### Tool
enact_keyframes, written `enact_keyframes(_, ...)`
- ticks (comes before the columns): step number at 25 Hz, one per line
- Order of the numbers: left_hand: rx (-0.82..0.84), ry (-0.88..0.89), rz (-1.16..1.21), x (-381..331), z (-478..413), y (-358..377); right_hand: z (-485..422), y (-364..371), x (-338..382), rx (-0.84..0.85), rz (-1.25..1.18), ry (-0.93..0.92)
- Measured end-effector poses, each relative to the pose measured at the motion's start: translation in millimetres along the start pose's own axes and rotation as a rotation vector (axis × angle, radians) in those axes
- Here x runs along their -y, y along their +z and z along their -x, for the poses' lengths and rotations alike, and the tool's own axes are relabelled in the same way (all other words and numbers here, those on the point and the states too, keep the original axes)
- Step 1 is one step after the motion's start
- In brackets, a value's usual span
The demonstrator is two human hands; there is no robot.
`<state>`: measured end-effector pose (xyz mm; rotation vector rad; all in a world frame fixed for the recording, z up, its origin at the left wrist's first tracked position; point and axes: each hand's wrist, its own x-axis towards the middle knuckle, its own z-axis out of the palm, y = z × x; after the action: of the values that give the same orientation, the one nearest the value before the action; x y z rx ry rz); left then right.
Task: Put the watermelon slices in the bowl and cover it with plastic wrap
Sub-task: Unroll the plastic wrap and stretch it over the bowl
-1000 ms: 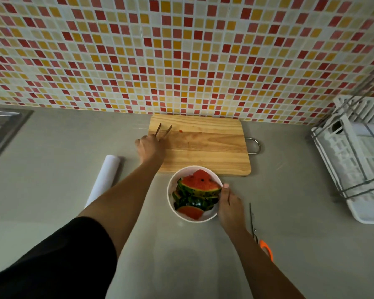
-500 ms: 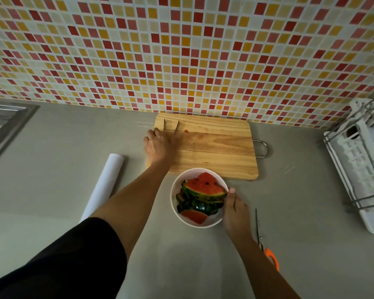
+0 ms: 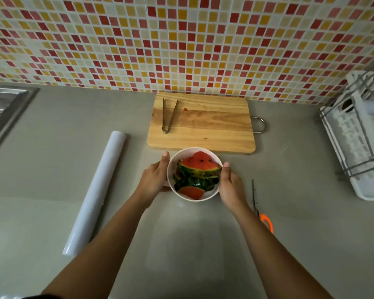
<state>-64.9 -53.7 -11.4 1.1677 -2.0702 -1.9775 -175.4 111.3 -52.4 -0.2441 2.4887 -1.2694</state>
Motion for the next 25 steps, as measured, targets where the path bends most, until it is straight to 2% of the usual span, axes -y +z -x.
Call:
enact_keyframes(5, 0.051, -0.023, 0.019, 28.0, 29.6, -10.3, 38.7, 4.7, -19.2, -0.006, -0.015, 0.006)
enact_keyframes(9, 0.009, -0.008, 0.011, 33.4, 29.1, -7.3, 42.4, 1.7, -17.7, 0.0, 0.017, 0.024)
enact_keyframes(11, -0.066, 0.046, -0.095, 31.5, 22.8, -18.1, 44.8, -1.9, -11.4, 0.013, 0.112, -0.001)
enact_keyframes(14, -0.332, 0.201, -0.339, 22.3, 11.5, -60.3, 51.9, -14.1, 11.3, -0.096, 0.336, -0.233)
enact_keyframes(16, -0.442, 0.265, -0.454, 15.0, 7.9, -95.2, 57.5, -13.0, 46.3, -0.143, 0.24, -0.473)
enact_keyframes(18, -0.475, 0.268, -0.481, 11.4, 4.5, -124.9, 66.6, 6.8, 81.8, -0.081, 0.204, -0.66)
enact_keyframes(20, -0.491, 0.237, -0.498, 14.1, 5.7, -148.4, 84.4, 44.9, 107.8, 0.079, 0.254, -0.758)
enact_keyframes(23, -0.524, 0.17, -0.514, 29.0, 6.2, -170.1, 106.7, 108.8, 105.2, 0.36, 0.389, -0.729)
enact_keyframes(25, -0.507, 0.114, -0.534, 38.2, 7.8, -176.9, 109.1, 138.9, 84.8, 0.436, 0.485, -0.631)
